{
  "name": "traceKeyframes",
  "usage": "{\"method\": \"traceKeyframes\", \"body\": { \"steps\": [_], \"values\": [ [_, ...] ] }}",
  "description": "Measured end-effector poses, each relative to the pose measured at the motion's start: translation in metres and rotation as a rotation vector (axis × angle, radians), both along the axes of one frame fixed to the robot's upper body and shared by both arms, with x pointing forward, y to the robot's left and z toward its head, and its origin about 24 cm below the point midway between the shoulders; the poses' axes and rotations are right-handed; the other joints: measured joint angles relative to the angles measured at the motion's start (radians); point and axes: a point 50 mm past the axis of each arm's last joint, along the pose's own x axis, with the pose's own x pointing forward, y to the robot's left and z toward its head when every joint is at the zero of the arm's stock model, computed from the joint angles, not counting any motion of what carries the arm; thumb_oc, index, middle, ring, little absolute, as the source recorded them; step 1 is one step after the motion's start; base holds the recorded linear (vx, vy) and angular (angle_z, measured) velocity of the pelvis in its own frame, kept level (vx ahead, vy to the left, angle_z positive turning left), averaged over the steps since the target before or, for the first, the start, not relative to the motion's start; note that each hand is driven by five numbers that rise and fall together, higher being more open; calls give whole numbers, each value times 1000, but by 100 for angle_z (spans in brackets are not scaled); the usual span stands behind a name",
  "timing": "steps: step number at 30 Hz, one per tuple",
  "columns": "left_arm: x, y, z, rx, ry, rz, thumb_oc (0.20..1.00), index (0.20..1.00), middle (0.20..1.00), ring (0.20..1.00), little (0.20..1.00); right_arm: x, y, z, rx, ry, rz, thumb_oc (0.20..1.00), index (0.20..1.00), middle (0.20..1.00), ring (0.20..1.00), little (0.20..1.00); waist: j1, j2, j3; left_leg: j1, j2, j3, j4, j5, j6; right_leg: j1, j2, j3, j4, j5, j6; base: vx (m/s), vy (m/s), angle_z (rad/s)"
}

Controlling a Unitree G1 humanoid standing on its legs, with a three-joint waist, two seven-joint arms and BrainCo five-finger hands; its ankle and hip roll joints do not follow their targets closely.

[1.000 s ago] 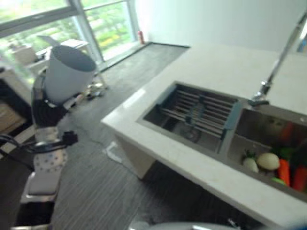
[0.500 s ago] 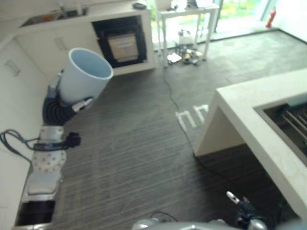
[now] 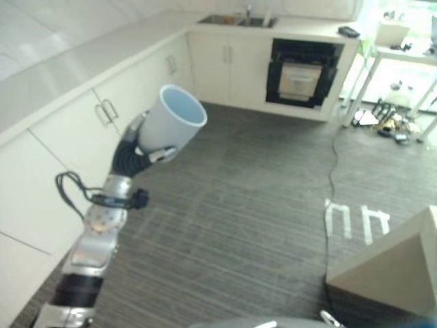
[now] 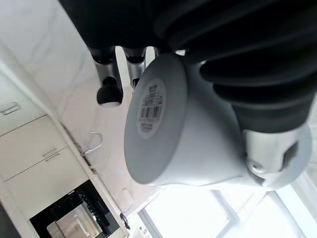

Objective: Place the dishes in the dishwasher.

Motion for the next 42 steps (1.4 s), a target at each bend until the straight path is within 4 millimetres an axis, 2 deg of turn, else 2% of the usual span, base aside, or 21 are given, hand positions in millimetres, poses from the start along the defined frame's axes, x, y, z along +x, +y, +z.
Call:
{"method": "traceKeyframes", "body": {
  "steps": [1,2,3,4,5,6,7,8,11,13,20,21,25,27,32,35,36,38,39,40,42],
  "values": [
    [6,-11,6,13,-14,-52,200,200,200,200,200,1,-2,1,1,4,-6,1000,1000,1000,1000,1000,-36,-32,16,-59,-5,46,80,-17,-41,16,-38,-7,-17,-3,-13,-24,220,101],
    [6,-11,6,13,-14,-52,200,200,200,200,200,1,-2,1,1,4,-6,1000,1000,1000,1000,1000,-36,-32,16,-59,-5,46,80,-17,-41,16,-38,-7,-17,-3,-13,-9,229,114],
    [9,-18,10,22,-25,-87,200,200,200,200,200,3,-1,0,8,-1,-21,1000,1000,1000,1000,1000,-36,-40,19,-97,66,72,107,-33,-55,20,-50,-17,-36,4,-9,34,175,30],
    [9,-20,9,23,-19,-94,200,200,200,200,200,7,-7,3,-3,-22,-30,1000,1000,1000,1000,1000,-41,-21,22,-77,113,56,38,-16,-80,23,-50,-16,-39,10,-2,37,140,23],
    [10,-22,6,23,-8,-106,200,200,200,200,200,5,-18,6,-26,-28,-51,1000,1000,1000,1000,1000,-66,30,29,-42,158,81,-34,8,-105,49,-46,-15,-65,24,23,65,182,-11],
    [11,-23,5,8,-10,-108,200,200,200,200,200,3,-25,9,-45,-29,-58,1000,1000,1000,1000,1000,-79,74,24,-42,171,88,-34,12,-109,52,-39,-16,-85,32,42,95,159,-14],
    [12,-25,5,-8,-17,-110,200,200,200,200,200,-2,-30,10,-60,-14,-65,1000,1000,1000,1000,1000,-93,108,28,-38,175,85,-33,39,-136,49,-43,-12,-85,38,64,100,126,-33],
    [12,-23,6,-1,-14,-104,200,200,200,200,200,-4,-23,7,-41,-10,-53,1000,1000,1000,1000,1000,-93,105,29,-28,146,110,-34,26,-115,44,-74,10,-91,36,97,80,80,-40],
    [11,-12,14,35,-31,-71,200,200,200,200,200,-13,11,-3,46,7,-13,1000,1000,1000,1000,1000,-108,58,17,-21,91,162,-27,14,-88,25,-137,35,-90,54,132,23,35,-42],
    [10,-10,12,37,-23,-65,200,200,200,200,200,-14,20,-6,66,13,11,1000,1000,1000,1000,1000,-112,32,13,-11,79,170,-26,17,-83,25,-148,37,-90,58,140,7,-4,-32],
    [10,-14,11,46,-11,-88,200,200,200,200,200,-8,9,-2,41,0,16,1000,1000,1000,1000,1000,-117,47,4,12,99,190,-27,17,-83,36,-121,58,-85,59,138,-1,-29,-9],
    [10,-18,4,58,26,-116,200,200,200,200,200,-28,5,-2,48,42,8,1000,1000,1000,1000,1000,-117,57,-38,6,115,194,-27,15,-86,25,-104,65,-91,72,121,3,-63,1],
    [16,-28,-22,-19,108,-153,200,200,200,200,200,-7,5,2,126,-106,-5,1000,1000,1000,1000,1000,-124,54,-38,23,114,191,-27,15,-86,41,-96,86,-91,70,120,18,-82,-6],
    [15,-34,-27,-16,129,-184,200,200,200,200,200,4,3,4,130,-149,-37,1000,1000,1000,1000,1000,-138,59,-35,21,116,189,-27,15,-86,45,-95,84,-90,70,120,-1,-98,1],
    [16,-39,-27,-77,132,-210,200,200,200,200,200,-1,7,2,195,-127,-78,1000,1000,1000,1000,1000,-142,78,-37,22,126,173,-26,17,-89,54,-87,75,-85,64,113,13,-179,8],
    [16,-46,-30,-96,139,-234,200,200,200,200,200,5,14,1,197,-99,42,1000,1000,1000,1000,1000,-140,67,-31,-5,142,157,34,18,-94,52,-71,83,-67,35,103,13,-136,13],
    [16,-46,-30,-92,140,-241,200,200,200,200,200,20,23,0,199,-89,173,1000,1000,1000,1000,1000,-128,39,-4,-72,155,118,165,12,-106,22,-66,94,-22,0,64,42,-32,3],
    [15,-43,-35,-78,163,-237,200,200,200,200,200,29,23,1,178,-79,221,1000,1000,1000,1000,1000,-89,-7,42,-191,152,45,383,36,-132,13,-84,118,16,-13,34,144,79,-8],
    [16,-43,-34,-78,159,-239,200,200,200,200,200,31,16,3,156,-77,220,1000,1000,1000,1000,1000,-86,10,42,-200,142,25,358,24,-118,15,-81,109,22,-19,26,325,227,6],
    [16,-44,-32,-72,149,-255,200,200,200,200,200,28,8,4,134,-49,229,1000,1000,1000,1000,1000,-82,29,43,-204,124,31,260,22,-115,15,-80,100,19,-22,26,435,301,27],
    [16,-45,-36,-56,170,-280,200,200,200,200,200,17,4,2,127,23,227,1000,1000,1000,1000,1000,-82,44,50,-203,147,28,-38,52,-136,44,-66,82,-33,-22,26,384,267,36]
  ]
}}
